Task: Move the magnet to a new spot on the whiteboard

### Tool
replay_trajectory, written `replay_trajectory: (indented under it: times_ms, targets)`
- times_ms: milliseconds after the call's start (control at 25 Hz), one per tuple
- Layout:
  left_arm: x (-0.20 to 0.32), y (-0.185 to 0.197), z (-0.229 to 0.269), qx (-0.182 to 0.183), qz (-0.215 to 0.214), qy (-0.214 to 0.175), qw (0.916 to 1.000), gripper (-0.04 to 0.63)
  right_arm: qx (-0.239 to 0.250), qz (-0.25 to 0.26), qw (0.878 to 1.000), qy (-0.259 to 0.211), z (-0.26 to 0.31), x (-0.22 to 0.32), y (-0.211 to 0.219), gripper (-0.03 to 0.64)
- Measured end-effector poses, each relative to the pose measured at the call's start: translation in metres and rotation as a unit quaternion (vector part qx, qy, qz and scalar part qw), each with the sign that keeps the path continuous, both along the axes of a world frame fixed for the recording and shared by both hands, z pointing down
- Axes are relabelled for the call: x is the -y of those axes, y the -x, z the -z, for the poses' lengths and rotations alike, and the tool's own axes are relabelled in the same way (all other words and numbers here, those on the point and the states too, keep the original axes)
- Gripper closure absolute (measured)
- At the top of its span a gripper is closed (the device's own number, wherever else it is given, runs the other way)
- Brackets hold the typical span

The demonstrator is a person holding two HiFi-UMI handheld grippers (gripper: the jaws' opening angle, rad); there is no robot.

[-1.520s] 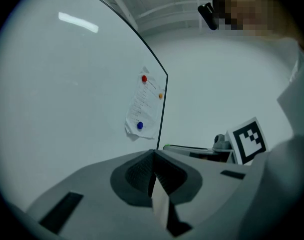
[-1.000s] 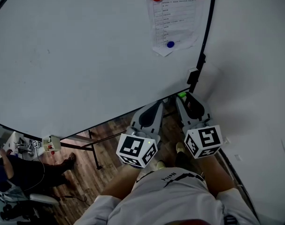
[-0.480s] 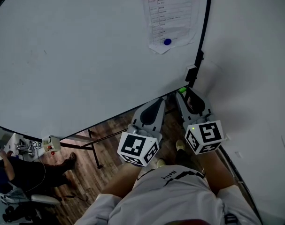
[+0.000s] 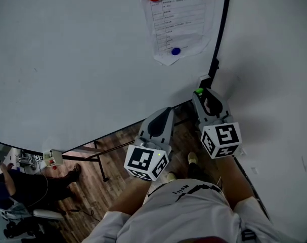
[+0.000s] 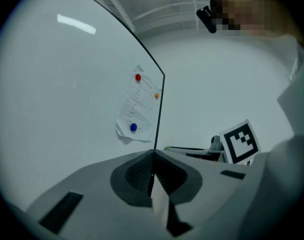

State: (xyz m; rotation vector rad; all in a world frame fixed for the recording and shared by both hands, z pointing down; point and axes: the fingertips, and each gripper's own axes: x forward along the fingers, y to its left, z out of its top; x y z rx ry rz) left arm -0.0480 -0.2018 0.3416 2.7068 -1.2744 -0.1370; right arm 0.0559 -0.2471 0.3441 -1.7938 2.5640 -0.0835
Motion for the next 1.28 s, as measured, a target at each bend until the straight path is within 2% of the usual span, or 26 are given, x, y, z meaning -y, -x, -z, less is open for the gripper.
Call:
replay_trajectory:
  times_ms: [640, 1280]
  targets:
    - [0.075, -0.035, -0.026, 0.003, 0.049, 0.035, 0.9982, 0.584, -0.036, 0.015, 0.998, 0.049, -0.068, 0.118, -0.049, 0.486]
    - [0.095, -0.042, -0.034, 0.014, 0.090, 0.045, 0.9948, 0.584, -0.043, 0.032, 0.997, 0.058, -0.093, 0.156, -0.058, 0.486]
